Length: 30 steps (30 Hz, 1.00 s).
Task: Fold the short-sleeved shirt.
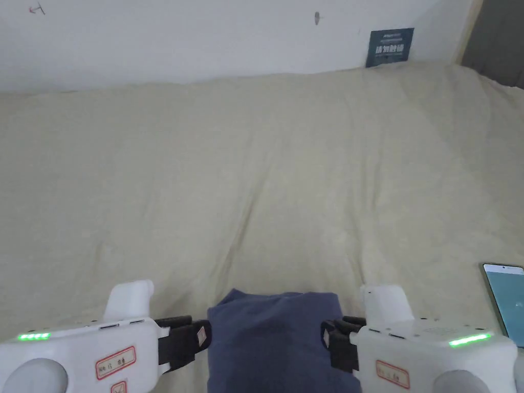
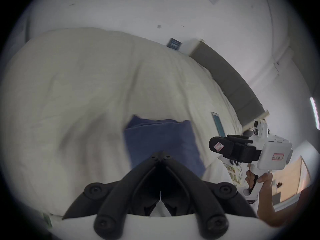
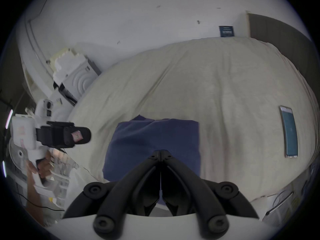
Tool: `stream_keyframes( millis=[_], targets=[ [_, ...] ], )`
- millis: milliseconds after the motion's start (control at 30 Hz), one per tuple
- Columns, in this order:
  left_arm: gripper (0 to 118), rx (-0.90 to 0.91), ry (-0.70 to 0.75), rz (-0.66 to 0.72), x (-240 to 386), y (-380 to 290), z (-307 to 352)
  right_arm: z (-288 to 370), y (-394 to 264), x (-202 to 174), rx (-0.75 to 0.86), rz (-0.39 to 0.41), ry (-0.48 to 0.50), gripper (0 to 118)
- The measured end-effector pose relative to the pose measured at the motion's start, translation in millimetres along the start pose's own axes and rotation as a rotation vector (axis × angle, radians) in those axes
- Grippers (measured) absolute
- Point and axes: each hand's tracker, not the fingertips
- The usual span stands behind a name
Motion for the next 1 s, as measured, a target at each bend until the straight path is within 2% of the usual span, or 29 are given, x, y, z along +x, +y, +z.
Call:
stream_keyframes(
  millis=[33, 67, 167, 200, 233, 267, 300, 333, 367, 400, 433, 533, 800, 967, 1000],
  targets=[
    [0, 0.01, 0.012, 0.023, -7.6, -2.3, 1.1, -11.1, -0.8, -5.8, -0.012, 0.036, -0.006, 4],
    [0, 0.004, 0.018, 0.041, -14.7, -4.5, 2.3, -20.5, -1.0, -11.1, -0.017, 0.039, -0.018, 4],
    [0, 0.008, 0.037, 0.096, -33.0, -10.5, 3.8, -52.9, -3.2, -6.9, -0.064, -0.008, 0.027, 4],
    [0, 0.011, 0.035, 0.123, -37.1, -11.4, 3.4, -63.3, -5.1, -7.0, -0.098, -0.015, -0.001, 4],
    [1, 0.013, 0.027, 0.124, -40.5, -12.1, 2.3, -73.0, -8.8, -4.5, -0.083, 0.019, -0.013, 4],
    [6, 0.011, 0.025, 0.132, -42.2, -13.1, 0.0, -79.4, -11.1, -3.5, -0.098, 0.017, -0.028, 4],
    [20, 0.007, 0.026, 0.141, -44.2, -13.2, -2.2, -82.6, -11.7, -2.3, -0.111, 0.003, -0.022, 4],
    [44, -0.004, 0.029, 0.147, -45.9, -12.4, -6.1, -84.0, -13.3, 0.3, -0.103, -0.001, -0.013, 4],
    [82, -0.028, 0.024, 0.158, -48.0, -11.7, -11.7, -86.1, -14.9, 3.0, -0.099, -0.007, -0.012, 4],
    [103, -0.054, 0.018, 0.172, -49.4, -11.5, -19.0, -86.5, -14.5, 4.8, -0.102, -0.018, -0.009, 4],
    [112, -0.075, 0.006, 0.18, -48.4, -12.4, -26.0, -86.1, -13.9, 6.4, -0.104, -0.032, -0.002, 4],
    [110, -0.08, -0.067, 0.194, -51.2, -11.1, -47.2, -82.4, -13.8, 4.8, -0.103, -0.026, 0.007, 4],
    [110, -0.211, -0.141, 0.299, -45.9, -5.7, -109.2, -78.7, -14.8, 3.7, -0.098, -0.035, 0.016, 4],
    [109, -0.224, -0.117, 0.247, -32.9, -7.2, -117.7, -74.1, -12.7, -4.5, -0.101, -0.031, 0.026, 4],
    [105, -0.225, -0.116, 0.234, -31.8, -6.4, -117.5, -74.0, -12.7, -5.2, -0.101, -0.027, 0.026, 4]
  ],
)
